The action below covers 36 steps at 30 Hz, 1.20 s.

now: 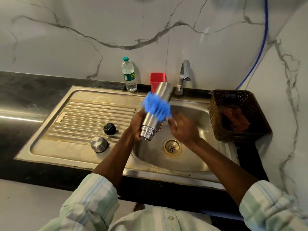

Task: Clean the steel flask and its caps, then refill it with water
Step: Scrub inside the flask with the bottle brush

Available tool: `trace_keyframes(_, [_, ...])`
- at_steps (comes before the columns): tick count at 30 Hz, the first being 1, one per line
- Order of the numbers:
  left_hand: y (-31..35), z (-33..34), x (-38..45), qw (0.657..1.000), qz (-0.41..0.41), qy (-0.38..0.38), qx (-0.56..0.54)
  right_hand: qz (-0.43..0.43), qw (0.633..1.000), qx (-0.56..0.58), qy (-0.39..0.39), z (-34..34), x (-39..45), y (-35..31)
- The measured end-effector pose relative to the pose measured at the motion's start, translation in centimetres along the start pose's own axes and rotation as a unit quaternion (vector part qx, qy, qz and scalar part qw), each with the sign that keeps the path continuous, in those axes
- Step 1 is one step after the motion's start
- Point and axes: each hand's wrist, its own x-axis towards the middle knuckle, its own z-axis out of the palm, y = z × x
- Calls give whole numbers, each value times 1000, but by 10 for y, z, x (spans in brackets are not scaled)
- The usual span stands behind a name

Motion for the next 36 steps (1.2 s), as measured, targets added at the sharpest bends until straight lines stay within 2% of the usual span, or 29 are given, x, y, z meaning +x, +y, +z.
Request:
trace_keyframes(2, [2,0,-1,999,-25,27,30,96,995,1,27,-6,24,8])
trace_keyframes(3, [4,2,-2,998,-34,38,42,110,993,2,35,-8,26,7])
trace_keyframes(4, [5,4,-3,997,-32,50,56,88,995,2,40,-7,21,4])
trace_keyframes(7, [9,-1,-3,987,-34,122,100,-78,996,-32,11,6,-24,-13])
trace_keyframes(8, [10,-2,-3,984,-31,140,108,-94,994,-48,0,8,-29,-13])
trace_keyframes(9, [11,0,-5,986,-33,124,108,-75,996,-47,1,8,-22,-9])
trace_keyframes(12, [12,6,-4,987,-34,100,121,135,990,-19,36,-8,22,6])
trace_keyframes(13, [10,8,-5,986,-31,103,127,170,985,-11,35,-12,28,10])
trace_keyframes(15, [9,6,-2,985,-19,114,130,102,994,-13,41,-13,17,2])
trace_keyframes(17, [6,6,-4,988,-1,107,107,-36,999,-26,4,-3,-16,-13])
trace_keyframes(18, [7,4,-4,987,2,119,112,-75,996,-41,-9,0,-27,-14])
trace_keyframes(19, [7,4,-5,985,4,123,122,-73,996,-38,-19,-2,-23,-10])
trace_keyframes(20, [8,6,-6,983,-3,124,135,-32,999,-31,-7,-6,-11,-7])
trace_keyframes(23, [9,14,-3,977,-1,140,162,167,985,-21,43,-23,32,13])
trace_keyframes(24, [8,16,-3,975,3,146,166,173,983,-27,47,-23,33,13])
trace_keyframes(28, [7,6,-1,967,26,159,199,-20,999,-24,-9,-3,-19,-13])
trace_keyframes(29, [8,5,-2,963,25,161,213,-32,999,-28,-11,-3,-22,-12])
trace_keyframes(30, [10,8,-4,962,13,162,218,-12,1000,-28,3,-5,-14,-8])
trace_keyframes(33, [9,16,-3,956,6,173,237,178,983,-5,50,-24,29,9])
trace_keyframes(34, [8,19,-3,954,16,175,242,213,976,3,52,-24,31,12])
trace_keyframes(35, [7,19,-3,955,22,175,236,196,979,-3,64,-23,27,8])
trace_keyframes(36, [5,17,-2,959,22,174,225,143,988,-12,65,-19,16,1])
